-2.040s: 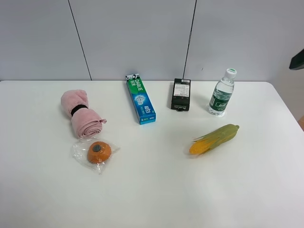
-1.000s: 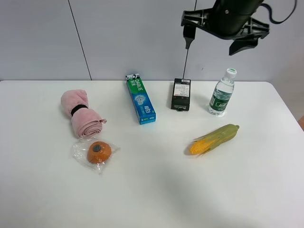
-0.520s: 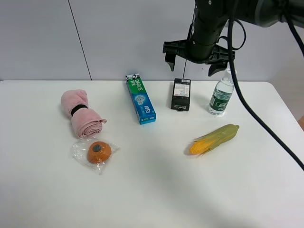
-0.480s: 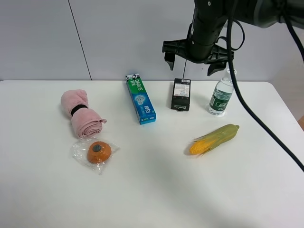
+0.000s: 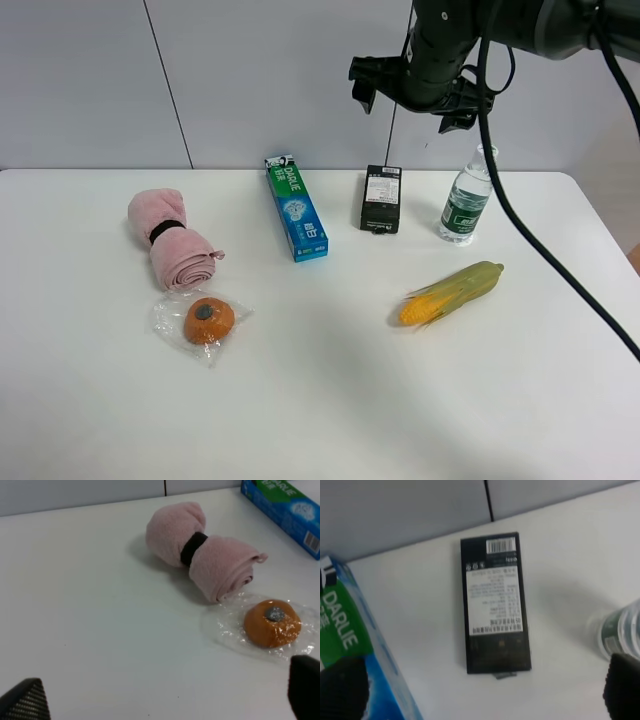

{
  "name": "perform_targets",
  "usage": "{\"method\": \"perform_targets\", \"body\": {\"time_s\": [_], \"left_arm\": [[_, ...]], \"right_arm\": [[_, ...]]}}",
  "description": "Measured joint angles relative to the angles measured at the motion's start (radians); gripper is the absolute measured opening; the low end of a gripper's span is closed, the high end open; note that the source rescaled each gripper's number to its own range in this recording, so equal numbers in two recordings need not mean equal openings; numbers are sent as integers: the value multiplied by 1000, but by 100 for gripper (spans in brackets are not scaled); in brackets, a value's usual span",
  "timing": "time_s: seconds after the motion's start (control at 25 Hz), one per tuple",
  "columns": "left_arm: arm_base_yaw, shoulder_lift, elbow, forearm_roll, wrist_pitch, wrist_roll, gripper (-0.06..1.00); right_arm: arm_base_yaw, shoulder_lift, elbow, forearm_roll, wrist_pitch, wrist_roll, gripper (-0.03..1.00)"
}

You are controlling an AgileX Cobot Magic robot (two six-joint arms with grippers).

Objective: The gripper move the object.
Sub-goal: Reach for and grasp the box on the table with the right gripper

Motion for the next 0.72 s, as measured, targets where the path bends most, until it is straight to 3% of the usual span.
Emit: {"method": "perform_targets", "body": {"time_s": [0.28,0.72], "left_arm": [[0,0,0,0,0,-1,100],[0,0,0,0,0,-1,100]], "right_arm": [[-60,64,0,18,-70,1,82],[-64,221,0,27,-156,-2,82]]}}
